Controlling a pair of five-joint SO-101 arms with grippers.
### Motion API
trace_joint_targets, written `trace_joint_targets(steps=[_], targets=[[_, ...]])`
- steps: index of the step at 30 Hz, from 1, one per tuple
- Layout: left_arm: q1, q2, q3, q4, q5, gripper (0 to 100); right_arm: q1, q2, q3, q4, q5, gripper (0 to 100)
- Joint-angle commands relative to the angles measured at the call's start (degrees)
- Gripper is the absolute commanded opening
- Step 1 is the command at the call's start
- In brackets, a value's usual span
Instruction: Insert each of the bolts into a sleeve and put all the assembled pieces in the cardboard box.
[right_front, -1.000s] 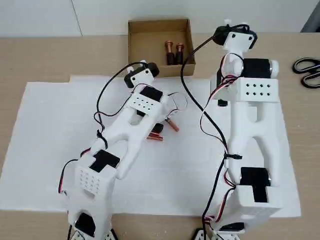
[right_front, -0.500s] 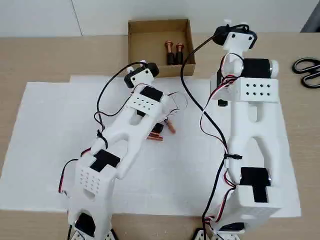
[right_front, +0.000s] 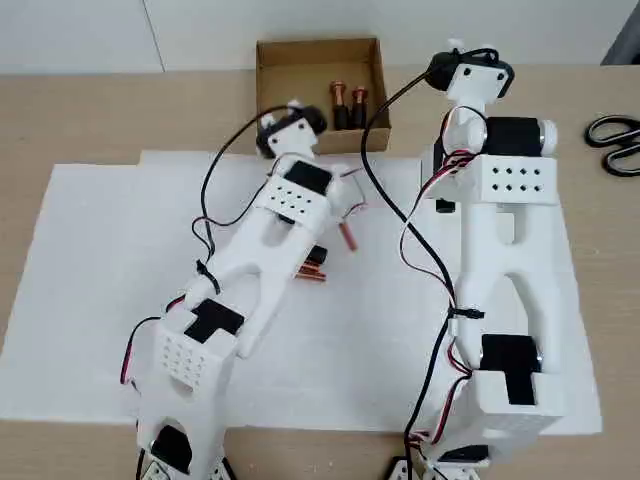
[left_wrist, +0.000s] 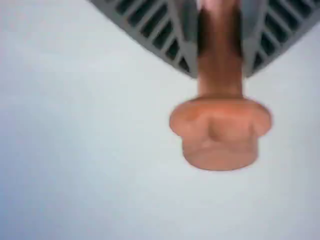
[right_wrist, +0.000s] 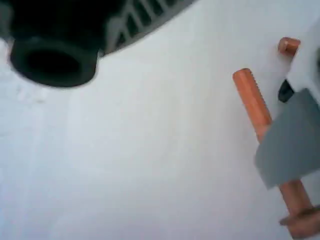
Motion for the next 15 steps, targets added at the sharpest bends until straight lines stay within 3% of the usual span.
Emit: trace_joint_targets(steps=[1,5,10,15], targets=[[0.8,-1.1,-10.6,4.7,-0.6,1,0.2,-3.6,-0.3,0.4,0.5,0.6],[0.1,-1.1,-19.2,14.6,-6.6,1,0.2,-3.6,-0.3,0.4,0.5,0.6],[-6.0,-0.7,-29.9,32.9,-14.9,1,0.1,-3.8,-0.3,0.4,0.5,0.6],[-15.7,-3.2,-26.9,33.3,-33.5,1,0.2,-3.9,-0.3,0.4,0.5,0.6]])
